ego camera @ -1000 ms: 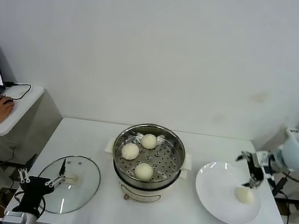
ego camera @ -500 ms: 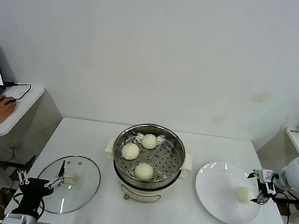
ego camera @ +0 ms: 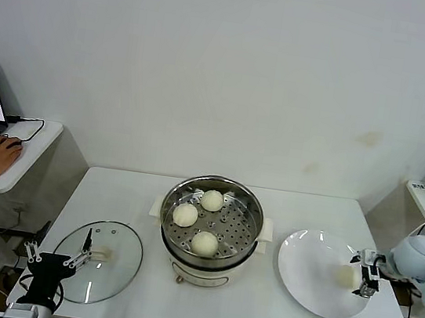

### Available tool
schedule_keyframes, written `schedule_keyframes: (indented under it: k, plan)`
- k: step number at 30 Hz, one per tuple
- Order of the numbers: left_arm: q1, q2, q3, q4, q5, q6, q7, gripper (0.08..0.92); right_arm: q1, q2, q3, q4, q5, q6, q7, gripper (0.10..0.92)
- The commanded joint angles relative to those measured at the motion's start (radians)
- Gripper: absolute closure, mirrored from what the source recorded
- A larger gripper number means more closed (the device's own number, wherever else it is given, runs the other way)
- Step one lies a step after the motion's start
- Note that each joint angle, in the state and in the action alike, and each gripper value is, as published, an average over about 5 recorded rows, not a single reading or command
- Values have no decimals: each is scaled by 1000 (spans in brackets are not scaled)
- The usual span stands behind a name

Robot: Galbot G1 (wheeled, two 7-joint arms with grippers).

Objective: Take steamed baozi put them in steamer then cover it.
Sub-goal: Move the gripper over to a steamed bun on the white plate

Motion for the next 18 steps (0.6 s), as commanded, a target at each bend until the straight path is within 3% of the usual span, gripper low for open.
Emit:
schedule_keyframes:
  k: [1, 10, 18]
  plan:
    - [-1, 1, -1, 5, -1, -1, -1, 177, -6, 71, 7, -74, -26, -5, 11, 203]
    - [-1, -2, -1, 8, -1, -2, 0, 177, 9, 57, 6, -64, -29, -21, -13, 218]
    - [2, -1, -3, 4, -1, -2, 0, 177, 14, 42, 6, -49, -29, -27, -40, 354]
